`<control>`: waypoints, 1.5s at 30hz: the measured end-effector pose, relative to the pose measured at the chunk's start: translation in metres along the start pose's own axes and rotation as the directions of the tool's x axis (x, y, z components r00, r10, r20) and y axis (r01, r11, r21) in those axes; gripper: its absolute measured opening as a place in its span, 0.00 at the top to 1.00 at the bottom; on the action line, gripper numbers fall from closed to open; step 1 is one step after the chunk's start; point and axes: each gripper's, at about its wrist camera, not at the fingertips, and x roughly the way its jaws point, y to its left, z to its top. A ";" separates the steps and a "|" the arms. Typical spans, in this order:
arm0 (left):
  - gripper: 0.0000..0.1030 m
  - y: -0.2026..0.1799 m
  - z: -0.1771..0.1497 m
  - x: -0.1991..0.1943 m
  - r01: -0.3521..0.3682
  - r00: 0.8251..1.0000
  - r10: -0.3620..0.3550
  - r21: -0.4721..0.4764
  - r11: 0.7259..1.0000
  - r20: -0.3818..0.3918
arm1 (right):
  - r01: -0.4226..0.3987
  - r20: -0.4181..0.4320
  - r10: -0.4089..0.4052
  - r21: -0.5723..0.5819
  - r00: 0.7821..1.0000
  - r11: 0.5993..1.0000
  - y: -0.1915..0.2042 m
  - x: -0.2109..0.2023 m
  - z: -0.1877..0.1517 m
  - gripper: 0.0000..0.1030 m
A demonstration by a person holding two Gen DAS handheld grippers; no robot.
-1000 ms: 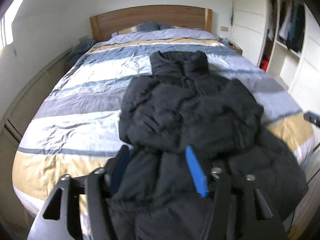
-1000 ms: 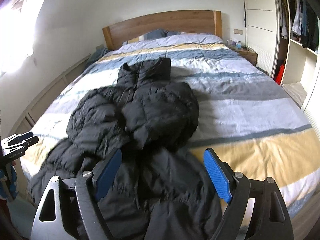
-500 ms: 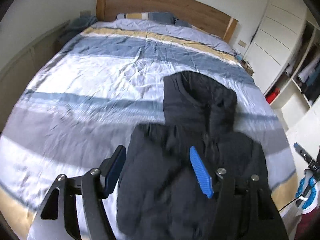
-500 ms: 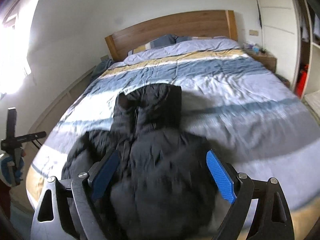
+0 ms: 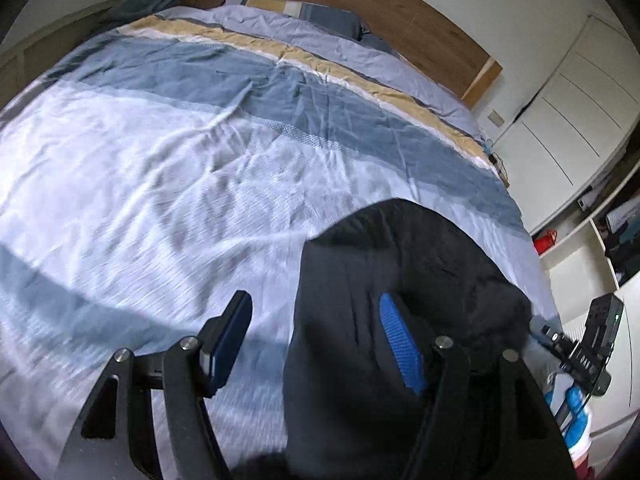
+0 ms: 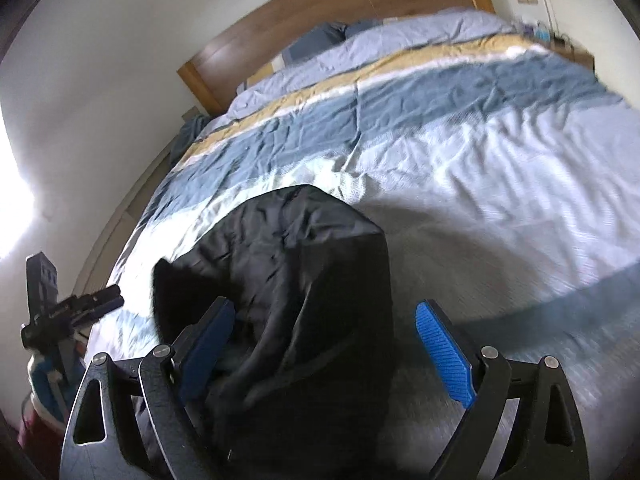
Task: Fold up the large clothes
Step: 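Fold the hem over onto the collar with both tools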
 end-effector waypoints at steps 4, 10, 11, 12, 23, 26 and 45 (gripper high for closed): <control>0.37 0.007 0.007 0.040 0.054 0.999 -0.054 -0.057 0.997 0.008 | -0.012 -0.014 0.012 -0.008 1.000 1.000 -0.004 0.043 0.009 0.10; 0.37 0.000 0.001 0.094 0.113 0.989 -0.123 -0.115 0.987 -0.077 | -0.024 -0.071 0.022 -0.029 0.997 0.999 0.000 0.082 0.015 0.36; 0.37 -0.004 -0.003 0.099 0.114 0.988 -0.125 -0.115 0.987 -0.094 | -0.018 -0.080 0.015 -0.033 0.997 0.999 0.001 0.085 0.016 0.43; 0.37 -0.009 -0.006 0.104 0.106 0.987 -0.117 -0.110 0.988 -0.108 | -0.007 -0.090 0.004 -0.038 0.996 0.999 0.002 0.088 0.017 0.58; 0.85 -0.034 -0.031 0.019 0.122 0.989 -0.128 -0.071 0.990 -0.075 | -0.038 -0.114 0.022 -0.140 0.993 0.989 0.044 0.012 0.005 0.84; 0.85 -0.043 -0.051 -0.037 0.142 0.988 -0.144 -0.032 0.989 -0.049 | -0.072 -0.100 0.055 -0.176 0.993 0.982 0.065 -0.039 -0.010 0.84; 0.88 -0.018 -0.272 -0.243 0.120 0.992 -0.116 0.111 0.987 -0.042 | -0.168 -0.063 0.157 -0.276 0.986 0.946 0.094 -0.218 -0.210 0.78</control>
